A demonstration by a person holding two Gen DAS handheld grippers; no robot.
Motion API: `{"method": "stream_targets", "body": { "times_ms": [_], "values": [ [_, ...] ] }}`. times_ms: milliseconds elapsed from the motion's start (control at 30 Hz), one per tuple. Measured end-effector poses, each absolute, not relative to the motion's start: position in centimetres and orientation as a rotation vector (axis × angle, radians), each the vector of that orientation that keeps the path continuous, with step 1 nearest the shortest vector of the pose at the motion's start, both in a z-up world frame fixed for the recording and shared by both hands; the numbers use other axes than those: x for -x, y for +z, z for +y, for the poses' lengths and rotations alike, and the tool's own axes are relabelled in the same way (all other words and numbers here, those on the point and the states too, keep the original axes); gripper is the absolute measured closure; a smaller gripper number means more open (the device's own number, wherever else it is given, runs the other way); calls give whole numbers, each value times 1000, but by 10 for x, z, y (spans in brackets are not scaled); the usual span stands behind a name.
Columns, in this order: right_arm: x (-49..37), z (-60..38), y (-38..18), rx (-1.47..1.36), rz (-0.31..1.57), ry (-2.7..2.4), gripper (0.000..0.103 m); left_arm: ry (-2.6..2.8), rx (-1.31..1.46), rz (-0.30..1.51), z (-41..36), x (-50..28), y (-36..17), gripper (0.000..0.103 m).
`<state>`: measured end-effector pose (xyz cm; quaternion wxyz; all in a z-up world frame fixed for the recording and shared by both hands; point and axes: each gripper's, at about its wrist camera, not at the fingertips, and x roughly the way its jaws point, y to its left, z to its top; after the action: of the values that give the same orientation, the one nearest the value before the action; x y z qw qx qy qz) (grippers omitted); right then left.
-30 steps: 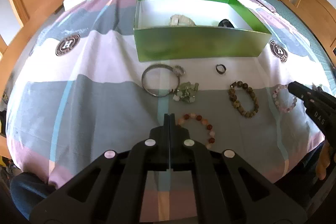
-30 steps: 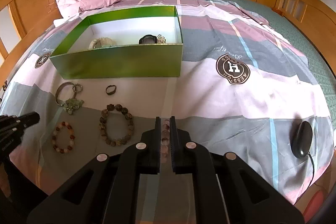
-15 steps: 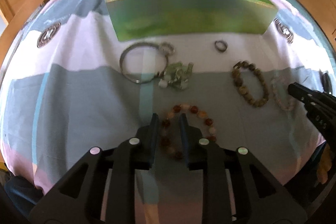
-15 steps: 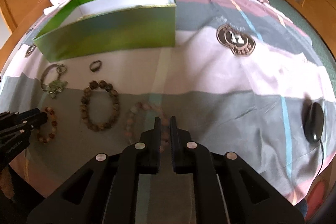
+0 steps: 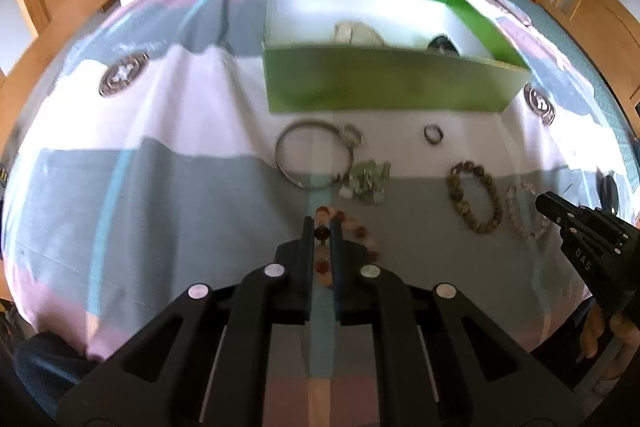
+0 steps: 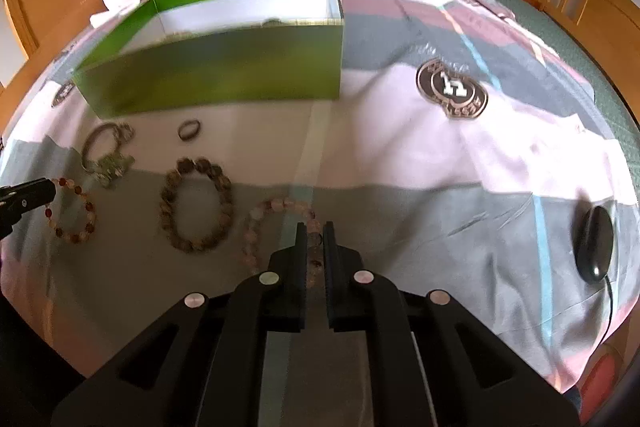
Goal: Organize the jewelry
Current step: 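Carry both bead bracelets into the green box and open both tools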
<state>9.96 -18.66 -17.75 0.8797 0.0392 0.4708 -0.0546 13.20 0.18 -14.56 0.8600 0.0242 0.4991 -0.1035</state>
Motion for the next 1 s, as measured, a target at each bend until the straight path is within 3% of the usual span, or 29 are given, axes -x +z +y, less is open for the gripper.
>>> {"method": "stream_targets", "body": {
  "times_ms": [433, 733, 1000],
  "values": [
    [-114, -175, -95, -49, 818, -63, 95, -263, -69, 925, -20, -135, -85, 95],
    [-160, -169, -22, -43, 629, -48, 95, -262, -58, 827, -38, -180, -40, 95],
    [-230, -156, -51, -37, 665, 3, 95, -162, -26, 879, -40, -255, -69, 95]
  ]
}}
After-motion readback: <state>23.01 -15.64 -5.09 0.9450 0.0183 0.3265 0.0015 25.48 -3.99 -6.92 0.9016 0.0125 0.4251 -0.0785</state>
